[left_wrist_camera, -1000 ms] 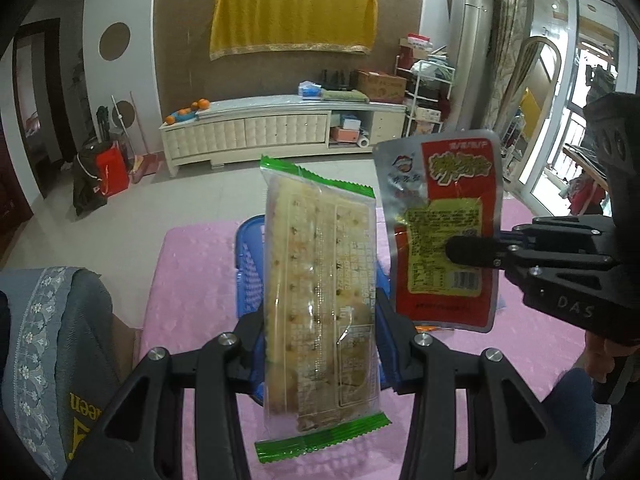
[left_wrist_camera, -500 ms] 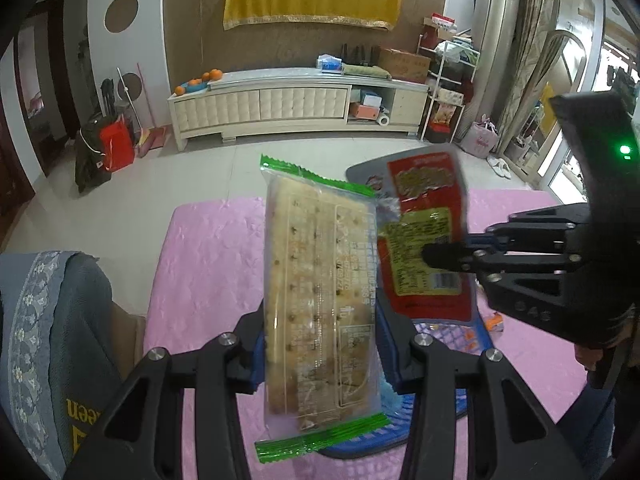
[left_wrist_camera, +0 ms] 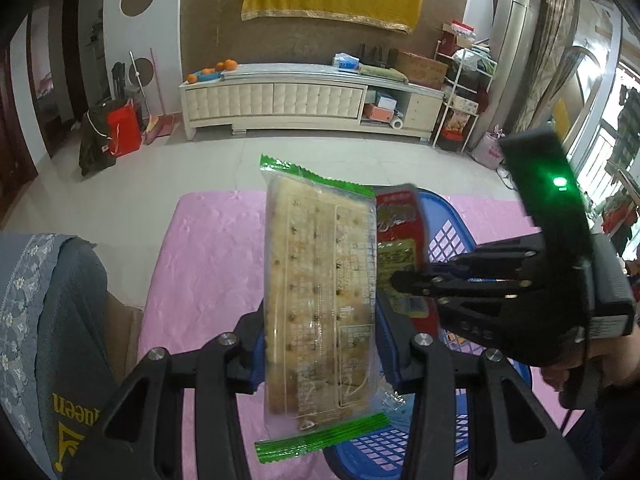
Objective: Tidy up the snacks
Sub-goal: 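Lower the red spicy-strip pack into the basket and open the right tool, then lower the cracker pack into the basket and open the left tool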
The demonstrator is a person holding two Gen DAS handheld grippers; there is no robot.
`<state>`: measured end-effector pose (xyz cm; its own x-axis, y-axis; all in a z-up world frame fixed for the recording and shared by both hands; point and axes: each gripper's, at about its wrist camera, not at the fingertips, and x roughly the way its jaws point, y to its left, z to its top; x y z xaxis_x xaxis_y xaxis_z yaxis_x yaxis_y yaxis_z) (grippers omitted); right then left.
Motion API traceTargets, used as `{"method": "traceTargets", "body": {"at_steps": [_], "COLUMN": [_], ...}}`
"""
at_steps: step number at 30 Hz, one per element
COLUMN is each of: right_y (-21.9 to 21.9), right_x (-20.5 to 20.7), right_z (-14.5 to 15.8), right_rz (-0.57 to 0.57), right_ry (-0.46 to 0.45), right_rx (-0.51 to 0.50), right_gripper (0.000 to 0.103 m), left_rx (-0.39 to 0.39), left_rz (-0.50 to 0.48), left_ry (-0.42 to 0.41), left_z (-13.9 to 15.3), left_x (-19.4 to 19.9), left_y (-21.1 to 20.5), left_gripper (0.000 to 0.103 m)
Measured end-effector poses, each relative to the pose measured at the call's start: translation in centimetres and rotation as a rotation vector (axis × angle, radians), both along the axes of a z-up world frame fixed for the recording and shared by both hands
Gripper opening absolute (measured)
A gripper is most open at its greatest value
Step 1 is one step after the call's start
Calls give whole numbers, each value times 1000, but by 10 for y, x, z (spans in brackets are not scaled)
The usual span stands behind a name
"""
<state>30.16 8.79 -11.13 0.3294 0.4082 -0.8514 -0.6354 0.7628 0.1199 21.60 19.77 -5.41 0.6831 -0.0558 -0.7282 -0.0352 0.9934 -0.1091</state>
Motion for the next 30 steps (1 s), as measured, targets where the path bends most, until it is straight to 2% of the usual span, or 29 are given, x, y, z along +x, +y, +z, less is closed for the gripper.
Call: {"method": "traceTargets", "body": {"at_steps": [4, 7, 8, 9, 10, 11, 12, 15, 20, 24, 30], "right_y": [8, 10, 12, 12, 11, 10, 7, -9, -35, -55, -92], "right_x": [2, 4, 4, 3, 1, -1, -2, -10, -26, -33, -37], "right_z": [-3, -3, -3, -2, -1, 2, 5, 18, 42, 56, 62], "right_rz": [-2, -8, -7, -5, -8, -15, -23, -51, -81, -115, -198], "right_ry": [23, 62, 64, 61, 48, 32, 20, 3, -60, -85, -99], "right_rx": [4, 7, 4, -2, -10, -10, -4, 25, 16, 10, -1], "right_gripper": [10, 18, 29, 49, 60, 77, 85, 91, 102, 103, 103], "left_rx": [0, 5, 3, -1, -2, -4, -6, -9, -12, -17, -19], "left_rz": [7, 12, 13, 15, 17, 18, 16, 10, -18, -48, -92], "left_ry": [-2, -9, -12, -13, -12, -11, -9, -7, -10, -18, -6], "left_z": [2, 4, 5, 5, 5, 5, 5, 6, 14, 20, 21], "left_x": [-4, -7, -8, -9, -10, -10, -12, -14, -17, -19, -15], "left_y": [5, 10, 11, 13, 14, 14, 13, 11, 0, -15, -41], "left_gripper": [42, 42, 42, 42, 42, 42, 42, 42, 42, 42, 42]}}
